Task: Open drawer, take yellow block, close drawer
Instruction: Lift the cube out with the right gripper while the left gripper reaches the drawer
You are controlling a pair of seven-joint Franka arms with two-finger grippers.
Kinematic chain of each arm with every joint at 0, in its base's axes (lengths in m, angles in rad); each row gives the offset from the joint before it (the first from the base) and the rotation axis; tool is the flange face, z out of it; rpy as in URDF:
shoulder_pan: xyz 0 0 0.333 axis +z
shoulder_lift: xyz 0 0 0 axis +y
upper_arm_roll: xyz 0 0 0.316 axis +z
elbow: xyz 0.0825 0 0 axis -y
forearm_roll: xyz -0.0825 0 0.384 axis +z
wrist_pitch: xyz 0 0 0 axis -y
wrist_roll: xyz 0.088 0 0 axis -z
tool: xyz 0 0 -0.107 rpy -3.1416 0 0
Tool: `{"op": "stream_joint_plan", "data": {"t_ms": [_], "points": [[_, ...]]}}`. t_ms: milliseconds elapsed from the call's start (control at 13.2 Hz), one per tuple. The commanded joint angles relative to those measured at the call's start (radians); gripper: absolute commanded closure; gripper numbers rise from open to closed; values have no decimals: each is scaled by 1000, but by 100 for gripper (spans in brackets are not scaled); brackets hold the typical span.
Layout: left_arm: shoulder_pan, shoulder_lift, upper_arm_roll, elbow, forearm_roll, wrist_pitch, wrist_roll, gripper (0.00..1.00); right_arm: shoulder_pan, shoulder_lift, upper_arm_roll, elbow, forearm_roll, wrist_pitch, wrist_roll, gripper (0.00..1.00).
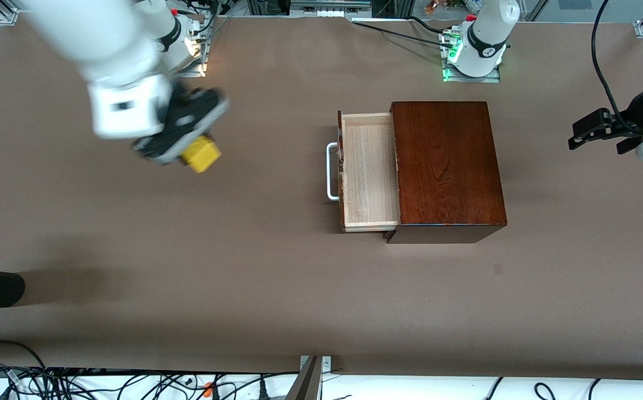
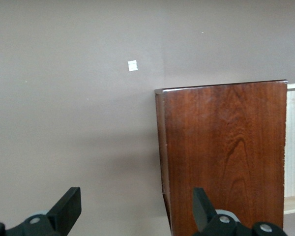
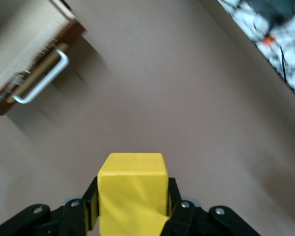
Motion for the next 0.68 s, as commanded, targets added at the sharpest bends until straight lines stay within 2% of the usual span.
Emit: {"op": "stream_joint_plan", "data": {"t_ms": [0, 152, 380, 607], "points": [[-7, -14, -84, -5, -28, 14, -77, 0, -159, -134, 21, -306, 61, 102, -26, 100], [-8, -8, -179, -4, -28, 16, -80, 0, -215, -177, 19, -479, 48, 208, -20, 100], [-10, 37, -349, 15, -14, 13, -99, 0, -272, -180, 19, -662, 41, 368, 67, 100], [-33, 47, -412, 19, -15, 22, -143, 0, -273, -150, 22, -814, 18, 569, 183, 100]]}}
